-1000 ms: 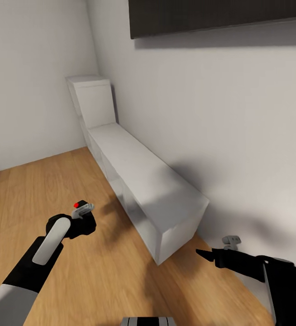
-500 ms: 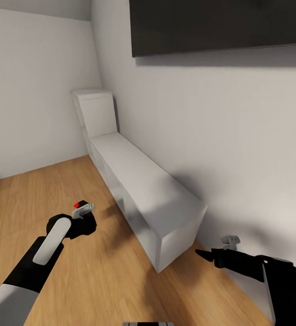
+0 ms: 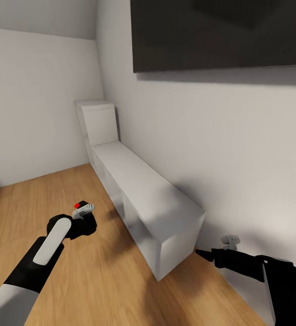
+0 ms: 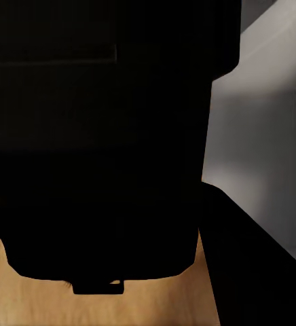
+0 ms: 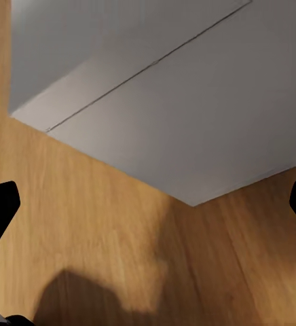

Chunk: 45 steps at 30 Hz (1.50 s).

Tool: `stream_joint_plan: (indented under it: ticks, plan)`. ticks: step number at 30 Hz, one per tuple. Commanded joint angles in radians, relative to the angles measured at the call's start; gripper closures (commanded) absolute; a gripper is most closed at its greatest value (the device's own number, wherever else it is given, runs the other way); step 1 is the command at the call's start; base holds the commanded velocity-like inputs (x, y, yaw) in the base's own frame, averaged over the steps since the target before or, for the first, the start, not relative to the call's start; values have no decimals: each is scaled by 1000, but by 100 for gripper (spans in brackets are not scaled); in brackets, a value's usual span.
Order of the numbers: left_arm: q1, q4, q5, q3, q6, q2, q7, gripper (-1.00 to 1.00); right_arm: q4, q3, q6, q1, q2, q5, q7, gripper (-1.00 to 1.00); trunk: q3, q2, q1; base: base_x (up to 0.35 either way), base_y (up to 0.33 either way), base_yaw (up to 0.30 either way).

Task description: Attach the digital camera to the camera tripod in the bedroom.

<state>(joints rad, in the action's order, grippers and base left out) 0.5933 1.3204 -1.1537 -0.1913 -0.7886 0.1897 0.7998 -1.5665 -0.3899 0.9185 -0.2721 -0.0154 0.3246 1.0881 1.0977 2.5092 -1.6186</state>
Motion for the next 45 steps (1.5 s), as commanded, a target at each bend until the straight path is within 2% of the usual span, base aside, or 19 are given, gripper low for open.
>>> stream_joint_plan:
  ticks: [1, 11, 12, 17, 19, 22, 23, 30, 41, 45]
  plan:
    - [1, 1, -7, -2, -1, 1, 9, 100, -1, -1, 5, -1, 0, 10, 10, -100, -3, 0, 1, 0, 0, 0]
    - [1, -16, -10, -2, -2, 1, 9, 100, 2, -4, 5, -1, 1, 12, 10, -100, -42, -2, 5, 0, 0, 0]
    - [1, -56, -18, 0, -3, 0, 7, 100, 3, -7, 5, -1, 0, 11, 10, -100, -46, -2, 6, 0, 0, 0]
    - [1, -141, -21, 1, -3, 0, 5, 100, 13, -10, 3, -1, -1, 19, 5, -100, -65, -4, 8, 0, 0, 0]
    - [1, -190, -20, 0, -3, -2, 4, 100, 52, -12, 2, -1, 0, 53, -21, -100, -73, -4, 9, 0, 0, 0]
    - [2, -200, -20, 0, -4, -2, 4, 100, 73, -12, 1, -1, 1, 62, -43, -100, -84, -5, 10, 0, 0, 0]
    - [2, -207, -17, 0, -4, -1, 4, 100, 101, -12, 0, -1, 3, 68, -91, -100, -88, -5, 10, 0, 0, 0]
    - [2, -215, -12, 0, -6, -1, 4, 100, 143, -10, -6, -1, 5, 71, -190, -100, -115, -7, 14, 0, 0, 0]
    - [2, -217, -11, 0, -6, -1, 4, 100, 184, -8, -10, -1, 7, 74, -234, -100, -158, -9, 19, 0, 0, 0]
    - [2, -217, -10, -1, -6, -1, 4, 100, 191, -6, -10, -1, 9, 74, -236, -100, -170, -37, 34, 0, 0, 0]
